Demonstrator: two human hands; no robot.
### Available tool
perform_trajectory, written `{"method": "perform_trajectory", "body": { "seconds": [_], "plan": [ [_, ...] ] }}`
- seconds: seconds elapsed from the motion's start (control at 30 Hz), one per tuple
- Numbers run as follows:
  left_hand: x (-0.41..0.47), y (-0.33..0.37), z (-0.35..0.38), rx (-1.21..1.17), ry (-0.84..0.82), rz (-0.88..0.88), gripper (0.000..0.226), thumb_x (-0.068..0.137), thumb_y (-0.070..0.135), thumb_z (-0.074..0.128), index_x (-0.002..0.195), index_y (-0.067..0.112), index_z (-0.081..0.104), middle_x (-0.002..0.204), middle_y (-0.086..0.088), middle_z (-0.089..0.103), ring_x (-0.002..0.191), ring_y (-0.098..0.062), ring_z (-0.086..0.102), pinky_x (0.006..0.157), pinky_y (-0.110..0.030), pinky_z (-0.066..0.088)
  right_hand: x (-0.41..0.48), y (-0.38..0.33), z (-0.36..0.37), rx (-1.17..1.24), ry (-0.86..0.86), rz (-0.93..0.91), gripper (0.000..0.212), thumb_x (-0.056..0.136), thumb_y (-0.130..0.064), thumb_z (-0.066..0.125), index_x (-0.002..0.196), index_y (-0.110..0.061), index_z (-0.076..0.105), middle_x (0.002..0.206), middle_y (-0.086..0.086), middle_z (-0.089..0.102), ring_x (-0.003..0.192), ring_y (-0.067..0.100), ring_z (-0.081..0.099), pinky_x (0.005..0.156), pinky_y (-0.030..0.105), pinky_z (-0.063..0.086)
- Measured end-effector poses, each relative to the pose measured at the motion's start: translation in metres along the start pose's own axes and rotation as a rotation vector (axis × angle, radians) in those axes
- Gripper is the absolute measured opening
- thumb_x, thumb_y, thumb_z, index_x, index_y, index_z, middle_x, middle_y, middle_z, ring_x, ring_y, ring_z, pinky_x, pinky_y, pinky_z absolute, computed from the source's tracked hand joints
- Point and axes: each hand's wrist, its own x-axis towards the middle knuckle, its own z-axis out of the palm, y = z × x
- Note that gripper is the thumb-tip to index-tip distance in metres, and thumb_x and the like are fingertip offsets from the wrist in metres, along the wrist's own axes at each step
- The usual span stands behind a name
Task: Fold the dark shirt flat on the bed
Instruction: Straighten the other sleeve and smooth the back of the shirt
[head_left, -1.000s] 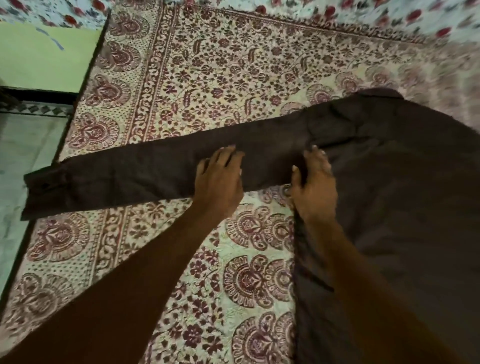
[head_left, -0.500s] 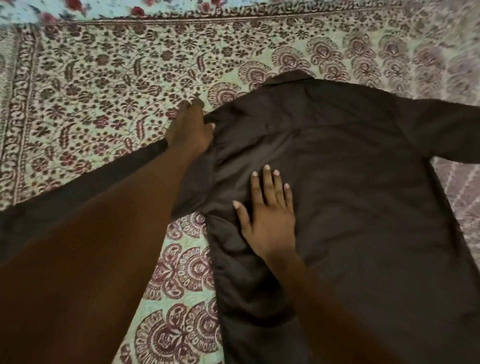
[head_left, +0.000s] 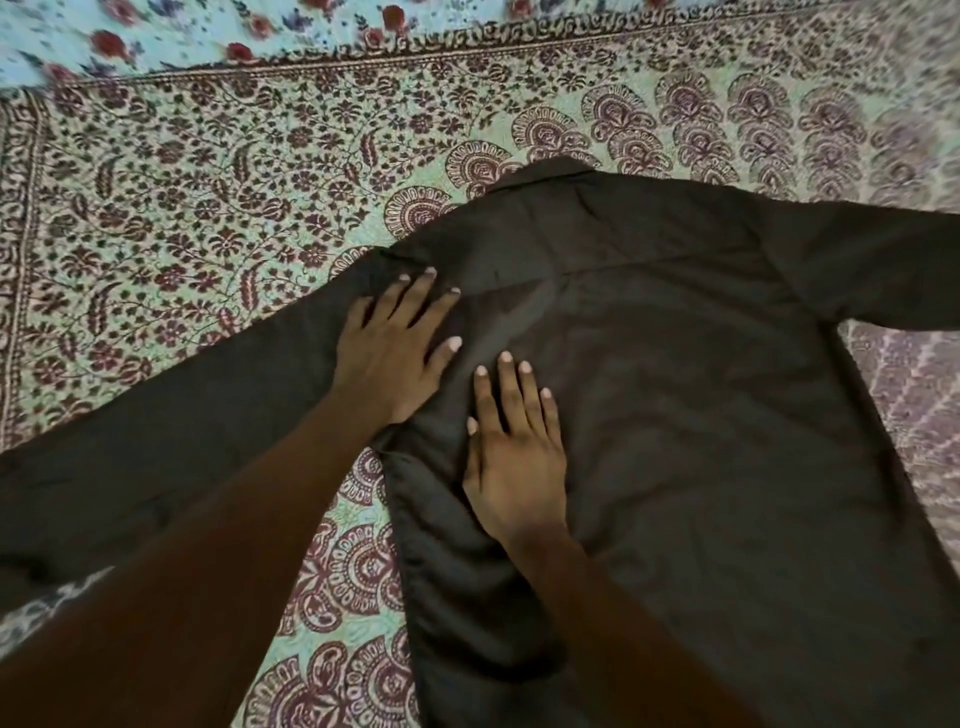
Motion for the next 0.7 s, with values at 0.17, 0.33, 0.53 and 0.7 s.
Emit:
{"method": "perform_trajectory", "body": {
  "seconds": [0.17,0.33,0.53,0.7],
  "plan": [
    [0.01,-0.03,0.007,0.003,-0.088,-0.141,0.063,0.107,0.06,0.018,0.166,0.041,0.006,0.176,0.012,0.0,0.163,-0.017,0.003,0.127,-0.059,0.011,-0.001,0.0,0.001,-0.005,0.01,0.012,0.058,0.105,-0.034,0.033,0.161,-0.018,0.035,0.172,0.009,0.021,0.161,0.024,0.014,0.129,0.047,0.018],
    [-0.006,-0.001,-0.009,0.014,-0.001,-0.183,0.066,0.109,0.053,0.027,0.166,0.022,0.02,0.177,-0.002,0.009,0.162,-0.027,0.014,0.126,-0.056,0.019,-0.001,-0.001,0.0,0.012,0.008,0.017,0.058,0.106,-0.035,0.033,0.161,-0.018,0.037,0.172,0.009,0.023,0.161,0.025,0.015,0.128,0.048,0.022],
    [-0.058,-0.048,0.003,0.069,0.025,-0.195,0.07,0.102,0.067,0.022,0.165,0.037,0.019,0.176,0.001,0.014,0.161,-0.025,0.018,0.124,-0.058,0.022,0.003,0.0,-0.003,0.071,0.003,0.009,0.066,0.104,-0.055,0.038,0.159,-0.019,0.04,0.171,0.01,0.024,0.158,0.029,0.023,0.126,0.048,0.024],
    [-0.063,-0.064,0.016,0.049,0.089,-0.18,0.064,0.106,0.062,0.024,0.165,0.041,0.016,0.176,0.008,0.011,0.162,-0.018,0.014,0.125,-0.058,0.016,0.062,0.016,-0.01,0.006,0.005,0.056,0.08,0.1,-0.071,0.03,0.164,-0.023,0.028,0.174,0.012,0.012,0.16,0.035,0.012,0.127,0.055,0.013]
  ]
}}
